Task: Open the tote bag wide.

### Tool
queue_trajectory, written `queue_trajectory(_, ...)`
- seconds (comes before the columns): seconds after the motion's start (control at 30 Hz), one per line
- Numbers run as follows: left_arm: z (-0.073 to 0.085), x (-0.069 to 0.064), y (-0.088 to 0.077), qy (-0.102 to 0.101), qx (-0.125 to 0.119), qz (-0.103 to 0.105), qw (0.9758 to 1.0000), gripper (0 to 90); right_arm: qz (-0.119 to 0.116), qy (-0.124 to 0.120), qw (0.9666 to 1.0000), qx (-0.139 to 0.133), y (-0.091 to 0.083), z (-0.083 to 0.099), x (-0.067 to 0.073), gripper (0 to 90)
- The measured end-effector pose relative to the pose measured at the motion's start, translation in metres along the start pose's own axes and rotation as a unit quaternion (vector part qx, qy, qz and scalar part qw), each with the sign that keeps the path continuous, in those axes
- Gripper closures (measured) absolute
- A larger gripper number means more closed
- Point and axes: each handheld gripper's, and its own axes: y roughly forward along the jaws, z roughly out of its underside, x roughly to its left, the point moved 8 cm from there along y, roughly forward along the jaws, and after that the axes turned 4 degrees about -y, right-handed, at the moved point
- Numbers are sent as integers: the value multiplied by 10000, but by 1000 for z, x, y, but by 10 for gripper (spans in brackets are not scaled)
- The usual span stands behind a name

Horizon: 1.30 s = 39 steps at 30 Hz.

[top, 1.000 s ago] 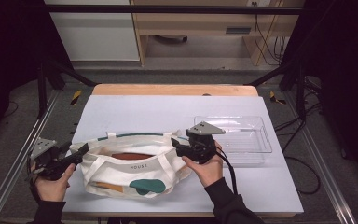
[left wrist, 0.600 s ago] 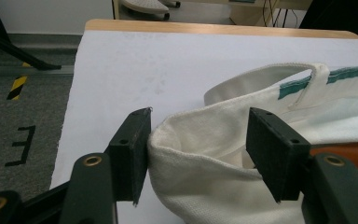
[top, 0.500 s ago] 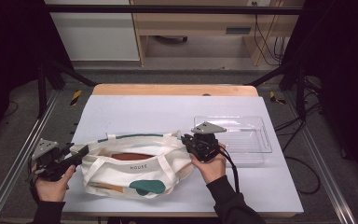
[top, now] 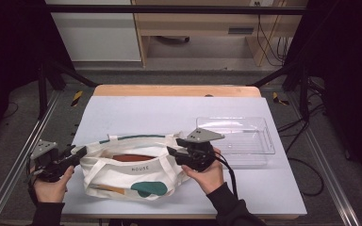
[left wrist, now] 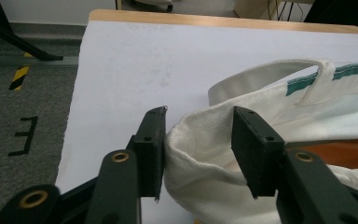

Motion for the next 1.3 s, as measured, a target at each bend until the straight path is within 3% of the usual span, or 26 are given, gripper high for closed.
queue_trajectory(0.13, 0, 1, 0, 7, 45, -38, 10000, 617, -196, -87, 9993, 303, 15, 11, 9, 450)
queue_trajectory(0.23, 1, 2, 0, -5, 92, -68, 9999, 647, -400, -46, 9984, 387, 20, 17, 13, 442)
queue_trajectory(0.47, 2, 3, 0, -39, 129, -90, 9999, 690, -587, -127, 9961, 643, 30, 30, 25, 432)
queue_trajectory(0.63, 2, 3, 0, -57, 121, -77, 9999, 690, -347, -363, 9954, 810, 39, 41, 27, 584)
queue_trajectory(0.8, 1, 2, -2, -92, 87, -36, 9999, 688, -218, -545, 9956, 736, 36, 40, 24, 698)
queue_trajectory(0.9, 0, 3, -4, -143, 37, -15, 9999, 683, -268, -611, 9960, 599, 30, 35, 28, 722)
queue_trajectory(1.07, 0, 3, -5, -253, -8, 37, 9997, 664, -712, -533, 9950, 450, 14, 31, 41, 746)
queue_trajectory(1.2, 3, 1, -6, -195, 2, 30, 9998, 648, -1002, -494, 9926, 473, 4, 42, 54, 751)
queue_trajectory(1.3, 5, -1, -7, -169, 11, 51, 9998, 634, -1096, -420, 9918, 502, 1, 55, 63, 752)
